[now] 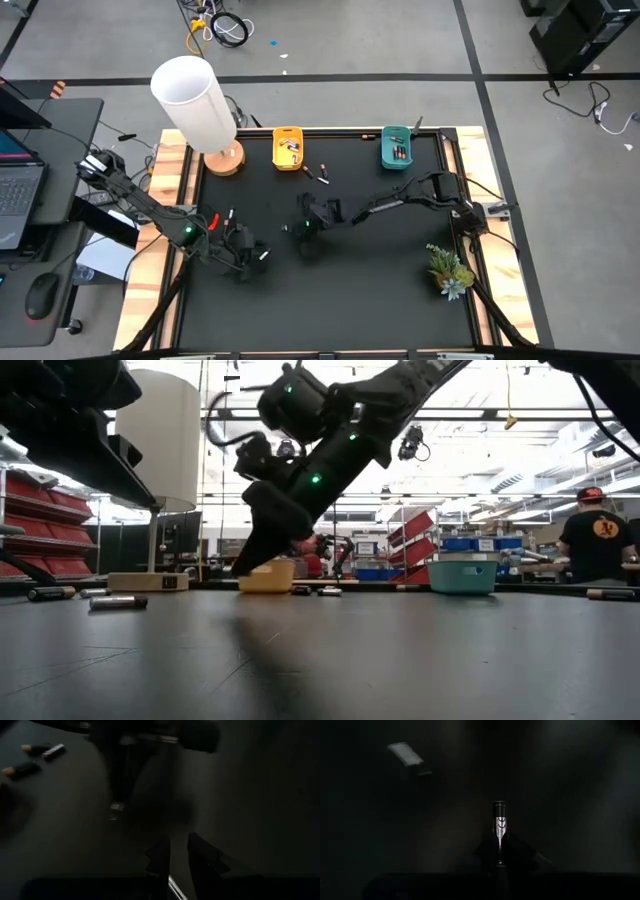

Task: Sort batteries
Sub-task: Put the silver battery into the yellow bin

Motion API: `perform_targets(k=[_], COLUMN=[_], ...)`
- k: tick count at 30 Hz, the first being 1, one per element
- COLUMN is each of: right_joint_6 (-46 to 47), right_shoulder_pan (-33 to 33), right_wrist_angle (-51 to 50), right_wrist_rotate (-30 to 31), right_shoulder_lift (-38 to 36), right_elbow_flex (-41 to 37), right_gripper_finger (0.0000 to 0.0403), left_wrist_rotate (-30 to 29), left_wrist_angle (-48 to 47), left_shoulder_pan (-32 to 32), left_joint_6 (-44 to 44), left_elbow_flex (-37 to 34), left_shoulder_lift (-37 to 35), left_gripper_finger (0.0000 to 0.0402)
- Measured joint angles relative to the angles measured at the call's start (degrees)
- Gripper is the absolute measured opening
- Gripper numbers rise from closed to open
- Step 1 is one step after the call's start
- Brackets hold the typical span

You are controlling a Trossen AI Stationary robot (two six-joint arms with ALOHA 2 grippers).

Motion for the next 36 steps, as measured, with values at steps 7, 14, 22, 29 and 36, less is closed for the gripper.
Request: perform_targets(k=[7, 14, 22, 29, 36], right_joint_6=[-2.5, -4.6, -4.1, -1.5, -1.2], right_shoulder_pan=[-7.8, -14.9, -20.4, -23.2, -22.9], right_wrist_angle=[0.1, 0.5, 1.4, 1.9, 2.6], right_wrist_rotate=[1.8, 1.8, 1.6, 1.5, 1.1], right_shoulder_lift=[-0.1, -0.1, -0.1, -0.1, -0.8], right_elbow_flex=[5.0, 9.6, 10.9, 10.9, 10.9], right_gripper_finger=[0.0021, 0.0021, 0.0021, 0.0097, 0.0148], left_wrist_rotate=[-0.7, -0.4, -0.4, 0.7, 2.4], left_wrist_angle=[0.2, 0.6, 2.9, 5.6, 5.9], left_shoulder_pan=[0.0, 0.0, 0.0, 0.0, 0.0], left_joint_6=[-0.3, -1.5, -1.5, -1.5, -4.2], left_elbow_flex=[-2.2, -3.6, -3.6, -3.6, -3.6], left_shoulder_lift=[0.0, 0.0, 0.0, 0.0, 0.0], left_gripper_finger=[0.0072, 0.0072, 0.0072, 0.0072, 0.0072])
